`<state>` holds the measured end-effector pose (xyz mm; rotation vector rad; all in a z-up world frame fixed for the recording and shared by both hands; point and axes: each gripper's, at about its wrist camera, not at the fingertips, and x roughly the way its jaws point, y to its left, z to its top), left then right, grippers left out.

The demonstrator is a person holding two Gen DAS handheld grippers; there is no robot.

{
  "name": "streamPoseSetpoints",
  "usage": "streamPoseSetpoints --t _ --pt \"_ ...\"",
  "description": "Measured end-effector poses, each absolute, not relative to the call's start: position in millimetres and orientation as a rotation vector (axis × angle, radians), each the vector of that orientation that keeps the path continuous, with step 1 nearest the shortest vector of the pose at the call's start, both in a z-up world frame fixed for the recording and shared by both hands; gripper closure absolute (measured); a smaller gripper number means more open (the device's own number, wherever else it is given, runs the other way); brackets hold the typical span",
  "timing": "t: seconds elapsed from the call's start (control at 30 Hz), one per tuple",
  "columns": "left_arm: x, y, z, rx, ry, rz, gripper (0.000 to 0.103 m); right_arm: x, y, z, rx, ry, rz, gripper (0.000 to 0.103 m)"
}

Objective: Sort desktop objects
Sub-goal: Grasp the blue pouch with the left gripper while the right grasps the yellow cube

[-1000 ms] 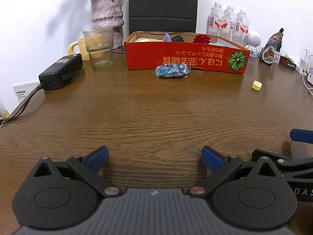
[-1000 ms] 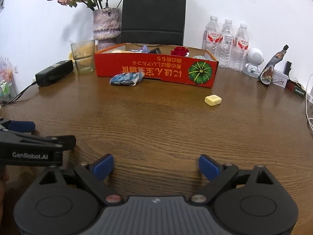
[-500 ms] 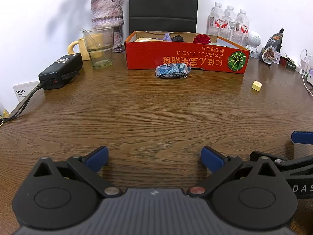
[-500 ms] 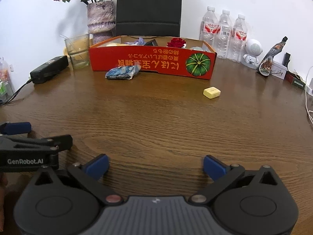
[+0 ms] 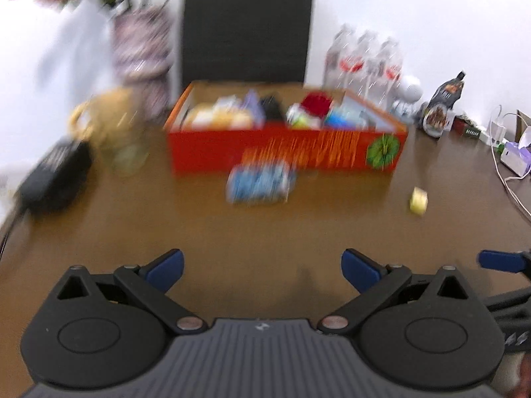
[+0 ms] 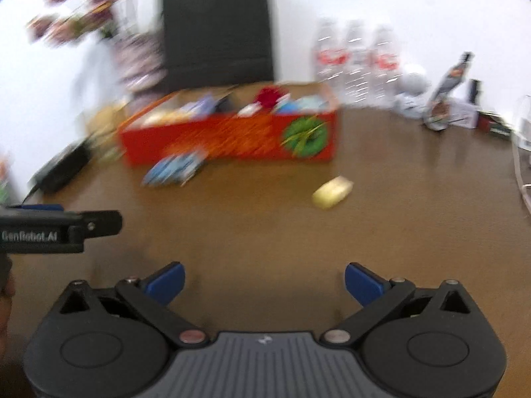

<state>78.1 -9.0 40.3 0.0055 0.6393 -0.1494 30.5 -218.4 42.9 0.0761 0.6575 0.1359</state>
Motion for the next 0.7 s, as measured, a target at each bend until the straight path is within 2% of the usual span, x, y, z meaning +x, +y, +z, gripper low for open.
streamPoseSetpoints --t 0.1,0.23,0.27,0.3,0.33,0.37,0.4,0.43,0.47,0.57,0.7 --pt "126 -12 33 -0.064 0.654 -0.145 0.000 66 -234 47 0.137 0.641 0.110 0.003" --pt "175 -21 22 -0.076 0.718 -0.117 0.000 105 -243 38 0.154 0.694 0.057 0.015" --pt "182 -23 20 -0.060 0.734 -0.094 0.005 113 -245 33 0.160 0.717 0.040 0.020" --pt "187 -24 17 -0.056 0.744 -0.082 0.015 120 -246 29 0.176 0.731 0.036 0.030" --pt "190 -25 15 -0.057 0.752 -0.074 0.020 125 -247 26 0.183 0.737 0.033 0.035" --pt "190 -25 13 -0.063 0.752 -0.074 0.034 127 -245 25 0.176 0.728 0.030 0.038" --pt "190 -23 12 -0.073 0.747 -0.077 0.052 130 -244 25 0.169 0.720 0.027 0.047" --pt "188 -23 11 -0.071 0.740 -0.084 0.060 132 -243 24 0.162 0.713 0.027 0.070" --pt "186 -23 10 -0.063 0.733 -0.093 0.075 134 -241 23 0.158 0.709 0.034 0.080" --pt "174 -18 14 -0.086 0.729 -0.116 0.089 131 -239 23 0.159 0.701 0.070 0.080" --pt "148 -12 37 -0.115 0.675 -0.127 0.092 117 -236 42 0.160 0.659 0.103 0.081"
